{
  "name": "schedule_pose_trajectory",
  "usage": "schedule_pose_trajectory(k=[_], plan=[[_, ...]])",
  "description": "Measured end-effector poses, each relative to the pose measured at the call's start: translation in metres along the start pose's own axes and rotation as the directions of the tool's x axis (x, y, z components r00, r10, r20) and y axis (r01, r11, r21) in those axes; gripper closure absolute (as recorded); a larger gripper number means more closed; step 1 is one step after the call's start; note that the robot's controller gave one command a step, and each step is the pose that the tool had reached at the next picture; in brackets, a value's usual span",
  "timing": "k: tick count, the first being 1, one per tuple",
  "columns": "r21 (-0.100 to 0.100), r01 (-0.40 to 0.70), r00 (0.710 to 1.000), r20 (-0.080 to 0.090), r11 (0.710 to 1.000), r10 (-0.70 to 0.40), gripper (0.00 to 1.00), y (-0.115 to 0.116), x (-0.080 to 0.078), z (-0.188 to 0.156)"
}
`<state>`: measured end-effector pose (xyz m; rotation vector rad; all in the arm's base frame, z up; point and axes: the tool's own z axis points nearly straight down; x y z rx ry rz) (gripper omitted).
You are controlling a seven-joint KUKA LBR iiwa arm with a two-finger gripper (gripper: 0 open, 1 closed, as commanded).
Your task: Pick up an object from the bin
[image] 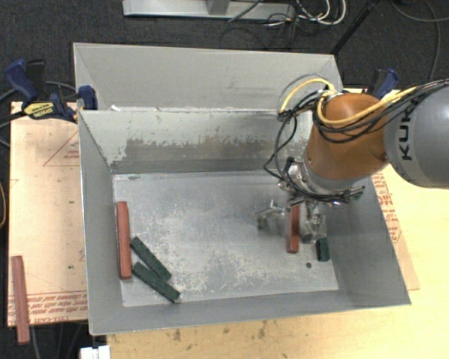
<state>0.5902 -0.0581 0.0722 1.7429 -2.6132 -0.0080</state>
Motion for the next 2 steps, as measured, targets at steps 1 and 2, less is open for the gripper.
schedule_pose_trajectory(k=[1, 2], plan=[[0.004, -0.002, 1.000, 0.001, 1.000, 0.002, 1.00, -0.001, 0.001, -0.003], [0.016, -0.012, 1.000, 0.004, 1.000, 0.012, 1.00, -0.028, -0.027, -0.165]])
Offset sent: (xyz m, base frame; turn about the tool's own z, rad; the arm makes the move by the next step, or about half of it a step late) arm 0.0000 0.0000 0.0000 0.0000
